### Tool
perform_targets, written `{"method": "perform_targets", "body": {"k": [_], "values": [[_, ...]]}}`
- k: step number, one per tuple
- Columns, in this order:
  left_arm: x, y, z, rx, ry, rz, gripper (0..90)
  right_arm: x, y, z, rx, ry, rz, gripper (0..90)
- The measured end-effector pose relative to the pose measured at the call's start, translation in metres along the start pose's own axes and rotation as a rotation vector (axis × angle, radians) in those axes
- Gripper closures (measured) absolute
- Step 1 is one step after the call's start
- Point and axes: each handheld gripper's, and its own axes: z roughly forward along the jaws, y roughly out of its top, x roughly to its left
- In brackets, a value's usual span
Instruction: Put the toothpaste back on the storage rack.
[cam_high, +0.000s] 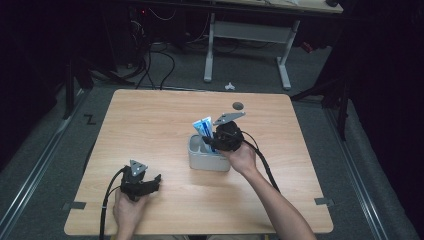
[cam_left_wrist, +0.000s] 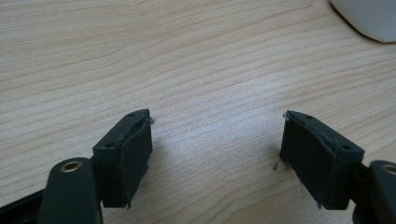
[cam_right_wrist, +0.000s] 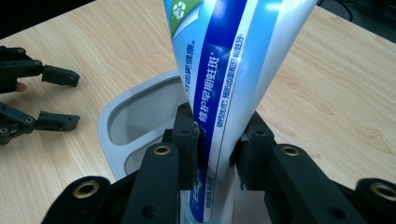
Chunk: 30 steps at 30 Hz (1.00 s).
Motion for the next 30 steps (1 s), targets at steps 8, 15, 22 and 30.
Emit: {"method": "perform_targets", "body": {"k": [8, 15, 22, 30], "values": [[0.0, 0.0, 0.0, 0.0, 0.0, 0.0, 25.4, -0.001, 0.0, 0.0, 0.0, -0.007, 0.002, 70.7], [0.0, 0.0, 0.0, 0.002, 0.001, 0.002, 25.4, -0.002, 0.0, -0.003, -0.012, -0.014, 0.005, 63.5], [0.0, 0.0, 0.0, 0.0, 0.001, 0.0, 25.3, -0.004, 0.001, -0.014, -0.047, -0.017, 0.023, 50.3], [0.0, 0.0, 0.0, 0.001, 0.001, 0.001, 25.3, -0.009, 0.002, -0.034, -0.1, -0.018, 0.044, 49.7]]}}
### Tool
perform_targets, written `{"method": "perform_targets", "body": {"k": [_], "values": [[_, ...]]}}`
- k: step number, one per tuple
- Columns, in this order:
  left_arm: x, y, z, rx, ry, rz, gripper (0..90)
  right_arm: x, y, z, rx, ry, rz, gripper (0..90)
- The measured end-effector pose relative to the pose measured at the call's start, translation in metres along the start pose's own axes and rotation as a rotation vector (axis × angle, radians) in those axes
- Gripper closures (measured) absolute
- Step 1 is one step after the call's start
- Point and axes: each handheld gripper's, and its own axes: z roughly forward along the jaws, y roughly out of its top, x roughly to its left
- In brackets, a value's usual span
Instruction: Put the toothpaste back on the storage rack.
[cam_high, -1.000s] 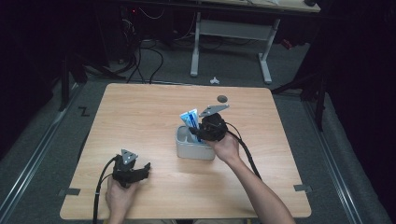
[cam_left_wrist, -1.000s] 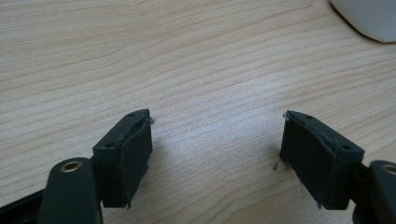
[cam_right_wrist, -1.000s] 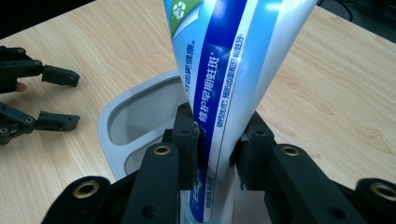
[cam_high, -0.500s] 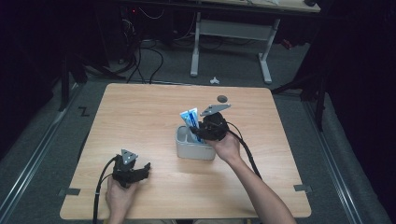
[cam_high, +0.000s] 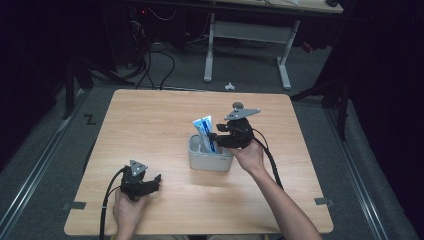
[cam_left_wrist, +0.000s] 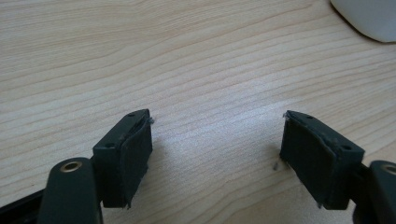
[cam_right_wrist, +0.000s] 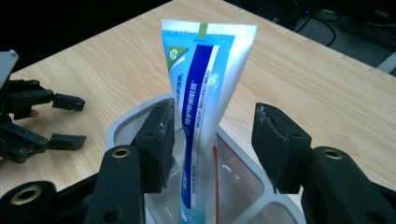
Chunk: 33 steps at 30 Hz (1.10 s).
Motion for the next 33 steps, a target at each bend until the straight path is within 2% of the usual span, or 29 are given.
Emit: {"method": "perform_targets", "body": {"k": [6, 15, 33], "values": [[0.0, 0.0, 0.0, 0.0, 0.0, 0.0, 25.3, -0.004, 0.0, -0.014, -0.03, -0.003, 0.02, 50.2], [0.0, 0.0, 0.0, 0.0, 0.0, 0.0, 25.3, -0.015, -0.007, -0.042, -0.065, -0.032, 0.053, 50.8], [0.0, 0.0, 0.0, 0.0, 0.0, 0.0, 25.3, -0.032, -0.03, -0.074, -0.12, -0.064, 0.127, 51.3]]}}
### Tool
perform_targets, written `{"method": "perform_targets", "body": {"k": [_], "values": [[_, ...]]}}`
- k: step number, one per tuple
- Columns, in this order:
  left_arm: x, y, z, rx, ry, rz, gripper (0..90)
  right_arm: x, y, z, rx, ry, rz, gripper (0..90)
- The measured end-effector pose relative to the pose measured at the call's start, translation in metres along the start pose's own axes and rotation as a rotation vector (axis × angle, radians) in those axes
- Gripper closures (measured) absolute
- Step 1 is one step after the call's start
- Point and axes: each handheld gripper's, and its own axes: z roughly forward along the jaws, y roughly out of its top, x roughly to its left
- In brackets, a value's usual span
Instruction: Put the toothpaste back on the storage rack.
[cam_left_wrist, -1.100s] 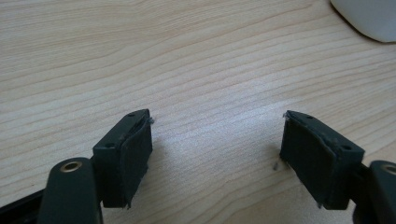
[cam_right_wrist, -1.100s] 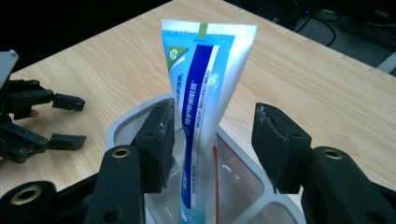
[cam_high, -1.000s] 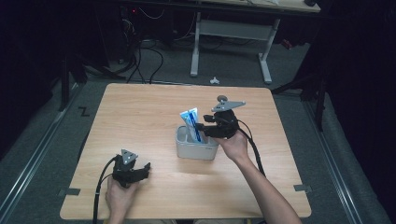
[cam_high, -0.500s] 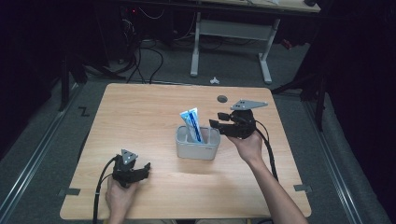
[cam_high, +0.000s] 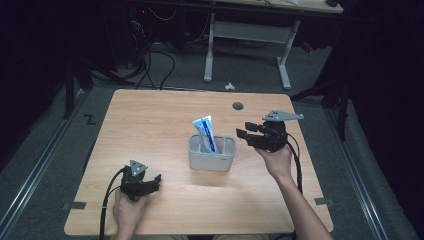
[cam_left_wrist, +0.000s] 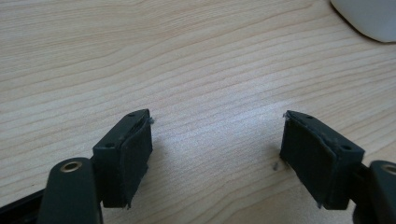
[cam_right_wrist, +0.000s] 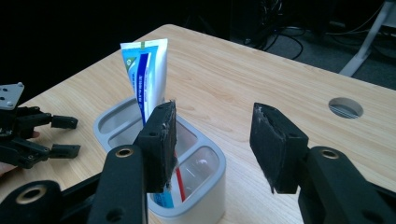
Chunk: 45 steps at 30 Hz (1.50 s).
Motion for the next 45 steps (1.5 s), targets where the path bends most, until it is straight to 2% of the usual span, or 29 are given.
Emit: {"method": "perform_targets", "body": {"k": [10, 22, 45], "values": [[0.0, 0.0, 0.0, 0.0, 0.001, 0.0, 25.3, -0.013, -0.012, -0.019, -0.035, -0.019, 0.037, 51.1], [0.0, 0.0, 0.0, 0.0, 0.001, -0.001, 25.4, -0.02, -0.023, -0.036, -0.054, -0.036, 0.061, 50.8], [0.0, 0.0, 0.0, -0.001, 0.004, -0.005, 25.4, -0.034, -0.058, -0.05, -0.072, -0.06, 0.127, 48.7]]}}
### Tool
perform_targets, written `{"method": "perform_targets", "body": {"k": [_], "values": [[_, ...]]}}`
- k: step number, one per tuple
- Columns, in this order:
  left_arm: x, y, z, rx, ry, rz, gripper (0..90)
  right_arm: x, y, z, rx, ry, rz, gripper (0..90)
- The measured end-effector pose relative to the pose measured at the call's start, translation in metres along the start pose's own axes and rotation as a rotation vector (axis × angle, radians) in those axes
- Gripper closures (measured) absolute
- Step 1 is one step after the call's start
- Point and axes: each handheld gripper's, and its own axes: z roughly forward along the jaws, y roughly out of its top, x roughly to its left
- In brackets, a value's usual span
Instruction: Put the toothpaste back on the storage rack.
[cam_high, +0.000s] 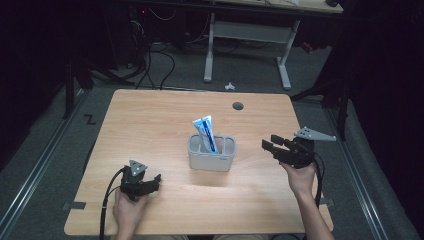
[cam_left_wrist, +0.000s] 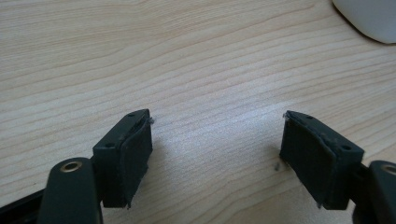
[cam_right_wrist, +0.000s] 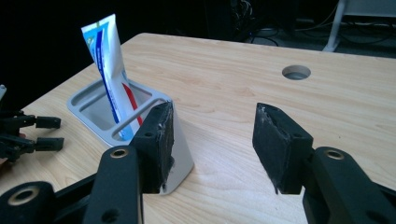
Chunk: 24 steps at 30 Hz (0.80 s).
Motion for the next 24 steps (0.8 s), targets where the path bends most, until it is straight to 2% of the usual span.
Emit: {"method": "perform_targets", "body": {"k": [24], "values": [[0.0, 0.0, 0.0, 0.0, 0.0, 0.0, 25.4, -0.016, -0.028, -0.007, 0.012, -0.048, 0.047, 48.7]]}}
